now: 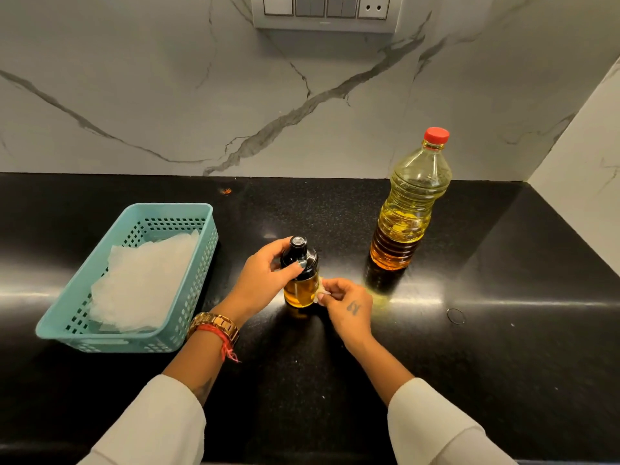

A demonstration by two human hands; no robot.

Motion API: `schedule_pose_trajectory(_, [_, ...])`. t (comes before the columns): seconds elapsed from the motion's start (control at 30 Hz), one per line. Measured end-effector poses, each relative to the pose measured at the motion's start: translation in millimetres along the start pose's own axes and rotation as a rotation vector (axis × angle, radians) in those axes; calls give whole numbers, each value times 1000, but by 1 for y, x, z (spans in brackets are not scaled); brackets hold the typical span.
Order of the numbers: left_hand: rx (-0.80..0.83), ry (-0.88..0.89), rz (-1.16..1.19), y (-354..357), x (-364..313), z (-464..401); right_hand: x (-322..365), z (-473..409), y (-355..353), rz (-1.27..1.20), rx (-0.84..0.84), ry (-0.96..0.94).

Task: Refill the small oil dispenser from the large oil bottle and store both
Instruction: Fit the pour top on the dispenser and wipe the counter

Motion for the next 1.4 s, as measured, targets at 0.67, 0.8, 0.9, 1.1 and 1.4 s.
schedule_pose_trajectory(0.67, [-69, 65, -105, -6, 9, -2, 31, -27, 3, 107, 9, -37])
schedule_pose_trajectory(0.8, [8, 43, -112, -9, 12, -3, 30, -13, -5, -1, 37, -77])
schedule_pose_trajectory(0.9, [53, 25, -93, -9, 12, -6, 3, -8, -4, 37, 37, 16])
schedule_pose_trajectory(1.1, [205, -8, -54, -8, 10, -13, 12, -32, 3, 120, 54, 69])
schedule_pose_trajectory(1.4, [229, 29, 22, -3, 9, -12, 18, 2, -10, -120, -23, -45])
Point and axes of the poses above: each hand's wrist, its own z-axis away from the middle knuckle, its own y-axis out of the palm, x = y × z, the point moved 5 cm from there along -z, towards the middle knuckle, and after that the axes turned 7 degrees about -z, right-handed, at the moved point
